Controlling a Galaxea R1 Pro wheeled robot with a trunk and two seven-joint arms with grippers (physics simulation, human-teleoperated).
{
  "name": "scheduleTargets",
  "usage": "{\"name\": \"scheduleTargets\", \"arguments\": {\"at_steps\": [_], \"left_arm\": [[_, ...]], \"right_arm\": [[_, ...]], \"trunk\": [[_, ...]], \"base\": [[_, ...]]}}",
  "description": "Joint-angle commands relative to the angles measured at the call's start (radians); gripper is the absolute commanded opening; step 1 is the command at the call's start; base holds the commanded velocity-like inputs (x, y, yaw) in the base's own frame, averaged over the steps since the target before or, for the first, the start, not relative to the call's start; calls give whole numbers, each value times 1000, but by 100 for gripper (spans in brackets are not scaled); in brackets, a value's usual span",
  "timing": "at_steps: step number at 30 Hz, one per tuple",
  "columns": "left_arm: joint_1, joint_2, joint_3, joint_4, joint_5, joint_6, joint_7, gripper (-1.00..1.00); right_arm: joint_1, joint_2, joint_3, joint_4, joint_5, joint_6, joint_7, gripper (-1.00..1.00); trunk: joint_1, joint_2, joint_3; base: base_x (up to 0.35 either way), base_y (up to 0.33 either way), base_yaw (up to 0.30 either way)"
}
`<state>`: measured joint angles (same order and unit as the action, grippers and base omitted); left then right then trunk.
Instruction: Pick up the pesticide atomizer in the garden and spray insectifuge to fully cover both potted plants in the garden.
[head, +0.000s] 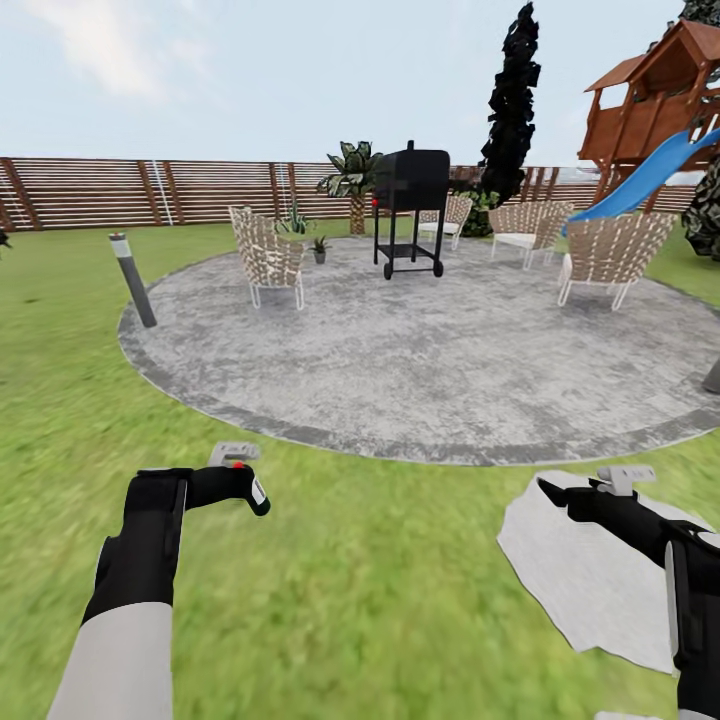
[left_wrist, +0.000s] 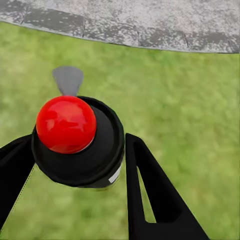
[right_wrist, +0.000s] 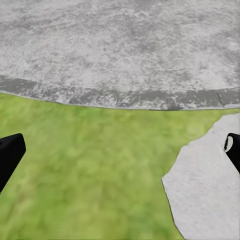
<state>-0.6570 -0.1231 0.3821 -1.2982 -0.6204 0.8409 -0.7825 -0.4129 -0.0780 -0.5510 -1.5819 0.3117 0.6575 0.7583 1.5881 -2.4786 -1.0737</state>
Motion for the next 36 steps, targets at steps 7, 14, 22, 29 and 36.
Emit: {"name": "scheduleTargets", "arguments": {"at_steps": [7,14,22,29,36], "left_arm": [[-1,-6,3,-1,-9,2,-11,-100],[-1,-7,3,-1,-9,1,-11,-100],[-1,-7,3,-1,-9,1,-11,-100],[-1,-7,3,-1,-9,1,-10,-100],[-1,-7,3,-1,-9,1,-11,-100]], "right_arm": [[-1,1,-1,-1,10,2,10,100],[-1,0,-1,-1,10,2,10,100],[-1,0,-1,-1,10,2,10,100],[-1,0,-1,-1,10,2,10,100],[-1,0,-2,-1,10,2,10,100]], "trunk": [[0,0,-1],[0,0,-1],[0,0,-1],[0,0,-1],[0,0,-1]], "base": [[332,0,0],[332,0,0],[332,0,0],[332,-34,0],[332,-74,0]]}}
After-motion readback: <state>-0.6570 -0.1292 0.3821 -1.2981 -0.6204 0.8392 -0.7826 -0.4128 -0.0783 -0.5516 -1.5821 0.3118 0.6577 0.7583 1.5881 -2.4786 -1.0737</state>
